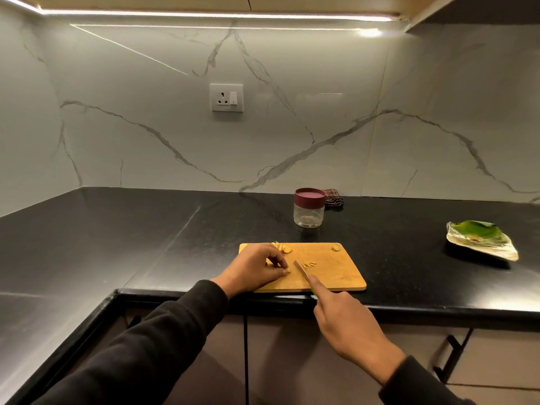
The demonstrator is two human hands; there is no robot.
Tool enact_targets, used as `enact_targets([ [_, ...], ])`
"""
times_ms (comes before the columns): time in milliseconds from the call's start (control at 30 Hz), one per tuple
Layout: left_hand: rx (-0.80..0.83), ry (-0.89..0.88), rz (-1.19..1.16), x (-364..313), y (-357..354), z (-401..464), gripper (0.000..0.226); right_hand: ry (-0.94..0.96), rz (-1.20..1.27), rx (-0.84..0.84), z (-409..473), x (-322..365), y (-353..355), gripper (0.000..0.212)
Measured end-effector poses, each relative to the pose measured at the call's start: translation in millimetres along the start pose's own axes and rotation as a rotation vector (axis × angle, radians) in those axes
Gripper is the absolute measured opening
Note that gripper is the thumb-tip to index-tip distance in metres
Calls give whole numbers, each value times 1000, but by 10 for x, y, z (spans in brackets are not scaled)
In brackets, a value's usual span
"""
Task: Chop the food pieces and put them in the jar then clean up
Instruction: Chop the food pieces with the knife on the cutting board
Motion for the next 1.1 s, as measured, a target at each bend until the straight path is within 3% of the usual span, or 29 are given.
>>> enact_targets([
  [433, 218, -139, 405, -270, 91, 197, 12, 52, 68, 26, 147, 143, -8, 56],
  [933, 157, -83, 358, -231, 62, 191, 9, 44, 85, 30, 118, 224, -84, 56],
  [1100, 144, -79, 329, -233, 75, 174, 7, 34, -47, 21, -106, 175, -1, 57],
])
Point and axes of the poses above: each hand's wrist, its own z-axis towards the middle knuckle, its own y-axis out of the back of the hand, x = y × z, the point moved 4 cm from there along z, towards the middle knuckle, and after that the axes turned 4 degrees about -z, right-handed, at the moved point
